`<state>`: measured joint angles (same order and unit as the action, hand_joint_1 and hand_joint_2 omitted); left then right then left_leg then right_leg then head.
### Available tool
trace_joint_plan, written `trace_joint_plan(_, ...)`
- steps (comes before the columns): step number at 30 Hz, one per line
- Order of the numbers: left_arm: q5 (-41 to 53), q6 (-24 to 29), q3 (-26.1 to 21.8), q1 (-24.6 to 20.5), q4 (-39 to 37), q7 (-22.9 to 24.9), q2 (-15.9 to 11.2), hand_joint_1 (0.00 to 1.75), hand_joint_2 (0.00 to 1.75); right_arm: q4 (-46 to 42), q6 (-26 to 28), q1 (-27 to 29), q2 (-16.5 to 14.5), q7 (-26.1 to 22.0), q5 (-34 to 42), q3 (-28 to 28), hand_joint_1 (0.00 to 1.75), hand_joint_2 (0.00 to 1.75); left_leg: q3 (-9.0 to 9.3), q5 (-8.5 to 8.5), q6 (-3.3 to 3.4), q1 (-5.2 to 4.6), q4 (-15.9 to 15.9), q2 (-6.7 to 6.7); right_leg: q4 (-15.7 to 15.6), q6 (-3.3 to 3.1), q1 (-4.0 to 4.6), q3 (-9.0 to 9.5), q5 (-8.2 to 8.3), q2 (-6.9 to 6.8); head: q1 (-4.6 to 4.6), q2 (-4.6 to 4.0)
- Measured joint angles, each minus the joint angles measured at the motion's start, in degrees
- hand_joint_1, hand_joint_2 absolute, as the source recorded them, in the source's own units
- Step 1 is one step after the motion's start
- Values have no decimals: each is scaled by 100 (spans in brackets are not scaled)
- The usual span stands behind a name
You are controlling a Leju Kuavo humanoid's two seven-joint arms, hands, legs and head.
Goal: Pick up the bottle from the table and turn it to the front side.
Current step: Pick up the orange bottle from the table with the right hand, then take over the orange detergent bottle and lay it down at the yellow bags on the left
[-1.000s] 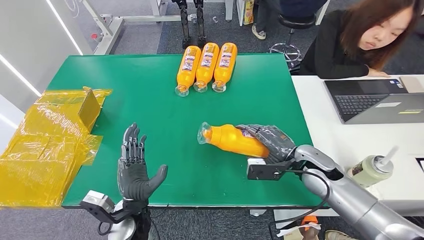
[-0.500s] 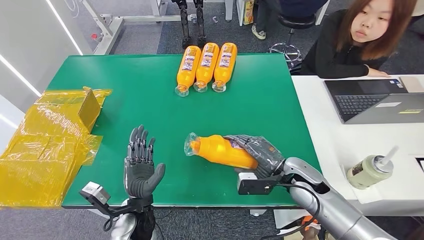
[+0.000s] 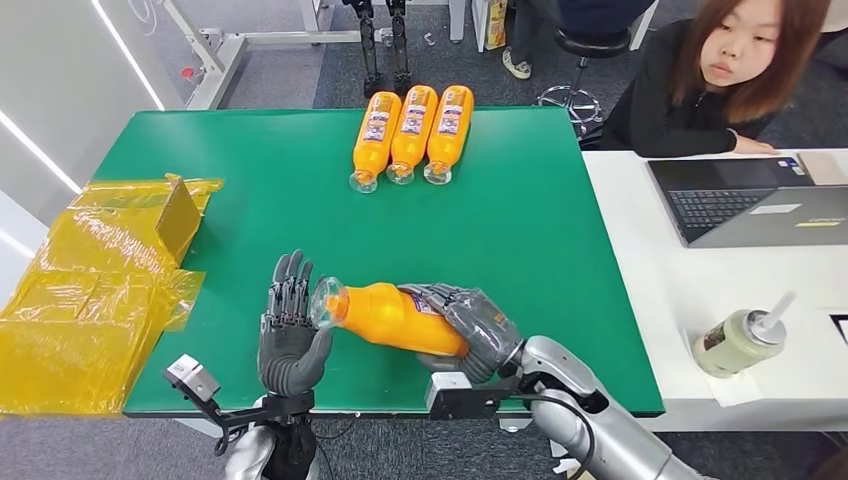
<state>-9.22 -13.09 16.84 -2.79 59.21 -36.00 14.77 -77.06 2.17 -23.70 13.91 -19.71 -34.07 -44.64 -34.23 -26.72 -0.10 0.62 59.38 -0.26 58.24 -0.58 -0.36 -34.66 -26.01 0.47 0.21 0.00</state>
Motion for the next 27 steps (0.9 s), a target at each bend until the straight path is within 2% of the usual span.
trace_joint_plan(5, -63, -19, 16, -32, 35, 44, 16, 0, 175, 74, -92, 82, -477, -49, 95, -78, 175, 175, 1, 0, 0, 1, 0, 1, 1, -1, 0, 0, 0, 0, -1, 0)
trace_joint_plan(11, -203, 33, 28, 61, 547, 125, -14, 0, 175, 617, -292, -45, -875, -429, 490, -323, 175, 175, -1, 1, -1, 1, -2, 1, 3, -1, 0, 0, 0, 1, -2, 0)
trace_joint_plan(15, -275, 100, 30, 150, 835, 149, -26, 0, 175, 926, -450, -326, -1019, -584, 773, -510, 175, 175, 0, 1, -1, 1, -2, -1, 3, -1, 0, 1, 0, -2, -1, 0)
trace_joint_plan(22, -296, 114, 30, 214, 1003, 170, -37, 0, 175, 1140, -498, -511, -1115, -614, 821, -654, 175, 175, -1, 1, 0, 0, 0, -2, 2, 0, 0, 2, 0, -4, 0, 0)
trace_joint_plan(23, -297, 119, 30, 220, 1011, 168, -37, 11, 175, 1155, -509, -523, -1119, -616, 837, -668, 175, 175, -1, 1, 0, 0, 0, -2, 2, 0, -1, 2, 0, -4, 1, 0)
trace_joint_plan(24, -301, 123, 30, 226, 1017, 163, -37, 48, 175, 1170, -526, -535, -1122, -621, 864, -684, 175, 175, -1, 1, 0, 0, 0, -2, 2, 0, -1, 1, 0, -4, 1, 0)
trace_joint_plan(26, -310, 138, 30, 237, 1023, 140, -39, 135, 175, 1202, -566, -566, -1126, -630, 927, -727, 175, 175, -1, 1, 0, 0, 0, -2, 1, 0, -1, 1, 0, -4, 0, 0)
trace_joint_plan(27, -315, 149, 30, 243, 1026, 126, -44, 168, 175, 1221, -583, -587, -1127, -634, 961, -754, 175, 175, -1, 1, -1, 0, 0, -2, 2, 0, -1, 1, 0, -3, -1, 0)
